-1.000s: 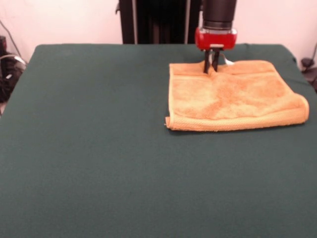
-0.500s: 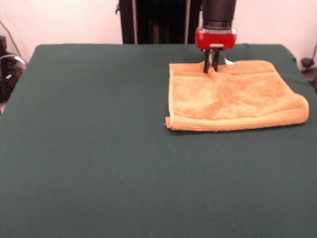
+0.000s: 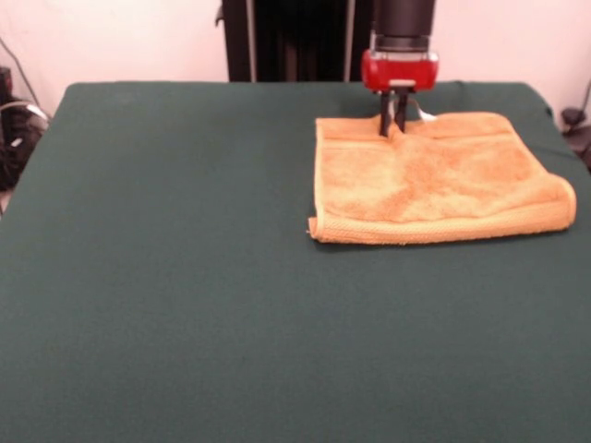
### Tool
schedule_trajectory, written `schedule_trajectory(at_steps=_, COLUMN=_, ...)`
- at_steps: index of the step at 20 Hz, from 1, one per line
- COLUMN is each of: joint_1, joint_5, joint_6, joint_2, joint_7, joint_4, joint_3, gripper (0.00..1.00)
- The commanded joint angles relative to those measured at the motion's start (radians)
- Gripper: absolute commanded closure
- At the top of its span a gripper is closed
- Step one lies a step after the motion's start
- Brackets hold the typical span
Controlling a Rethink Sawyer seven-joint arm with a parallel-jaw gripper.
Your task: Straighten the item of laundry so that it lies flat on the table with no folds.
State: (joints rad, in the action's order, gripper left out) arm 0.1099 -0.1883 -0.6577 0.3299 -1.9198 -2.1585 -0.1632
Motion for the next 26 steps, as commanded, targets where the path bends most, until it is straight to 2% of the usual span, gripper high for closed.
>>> schedule_trajectory(at_steps=1, joint_1=-0.001, joint_5=0.120, joint_6=0.248, joint_2=-0.347, joint_7=-0.179, joint_4=0.025, joint_3=0.061, gripper=1.00)
schedule_trajectory(at_steps=13, joint_1=0.007, joint_5=0.167, joint_6=0.227, joint_2=-0.354, joint_7=-0.159, joint_4=-0.016, joint_3=0.062, gripper=1.00)
schedule_trajectory(at_steps=26, joint_1=-0.023, joint_5=0.182, joint_6=0.317, joint_2=-0.270, joint_7=-0.127, joint_4=-0.073, joint_3=0.083, gripper=1.00)
